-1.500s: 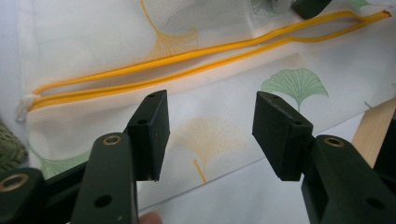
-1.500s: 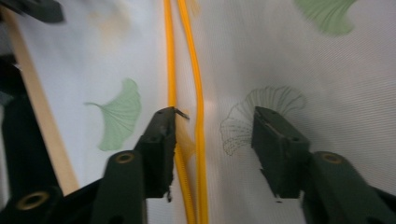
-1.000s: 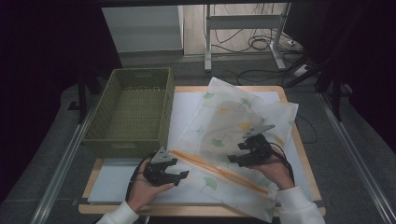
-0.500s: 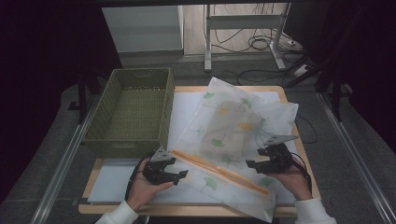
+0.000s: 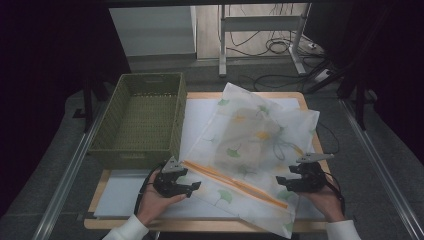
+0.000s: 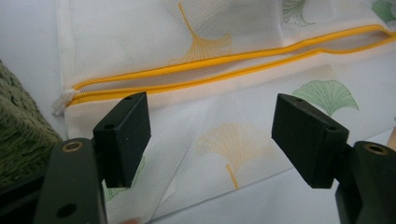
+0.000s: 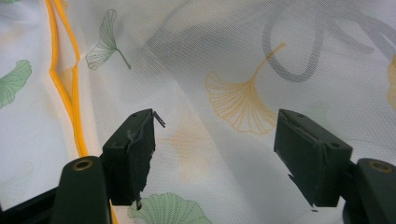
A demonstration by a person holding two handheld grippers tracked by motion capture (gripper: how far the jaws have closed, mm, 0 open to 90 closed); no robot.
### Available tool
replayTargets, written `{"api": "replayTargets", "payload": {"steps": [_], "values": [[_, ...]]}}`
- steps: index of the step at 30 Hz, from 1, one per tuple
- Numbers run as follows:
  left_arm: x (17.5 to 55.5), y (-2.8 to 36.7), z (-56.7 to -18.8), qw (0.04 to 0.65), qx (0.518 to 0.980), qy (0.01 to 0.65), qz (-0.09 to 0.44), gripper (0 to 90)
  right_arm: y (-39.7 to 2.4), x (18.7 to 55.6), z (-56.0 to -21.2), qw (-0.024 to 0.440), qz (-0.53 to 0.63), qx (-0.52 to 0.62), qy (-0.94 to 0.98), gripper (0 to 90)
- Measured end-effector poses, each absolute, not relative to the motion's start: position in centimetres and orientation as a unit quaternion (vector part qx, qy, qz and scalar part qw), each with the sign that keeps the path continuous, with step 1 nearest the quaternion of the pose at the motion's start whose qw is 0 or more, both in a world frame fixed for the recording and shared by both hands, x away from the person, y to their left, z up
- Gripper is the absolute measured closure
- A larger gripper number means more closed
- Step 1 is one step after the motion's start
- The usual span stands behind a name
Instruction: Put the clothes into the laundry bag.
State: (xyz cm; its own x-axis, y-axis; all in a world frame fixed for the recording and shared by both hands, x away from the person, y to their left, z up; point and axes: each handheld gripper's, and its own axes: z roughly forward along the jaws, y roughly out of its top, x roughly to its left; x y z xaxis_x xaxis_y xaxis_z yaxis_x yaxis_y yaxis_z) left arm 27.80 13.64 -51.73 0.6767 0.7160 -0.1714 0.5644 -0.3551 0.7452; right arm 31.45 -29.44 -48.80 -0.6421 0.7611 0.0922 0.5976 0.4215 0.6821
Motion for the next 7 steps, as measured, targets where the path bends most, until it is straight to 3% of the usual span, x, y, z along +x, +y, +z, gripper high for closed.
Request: {"api": "replayTargets", "payload": {"steps": [7], "values": [[27.84, 13.67, -51.83, 0.409, 0.819, 0.391, 0.095, 26.5, -29.59, 31.45, -48.49, 0.119, 0.361, 0.407, 0.831, 28.5]]}}
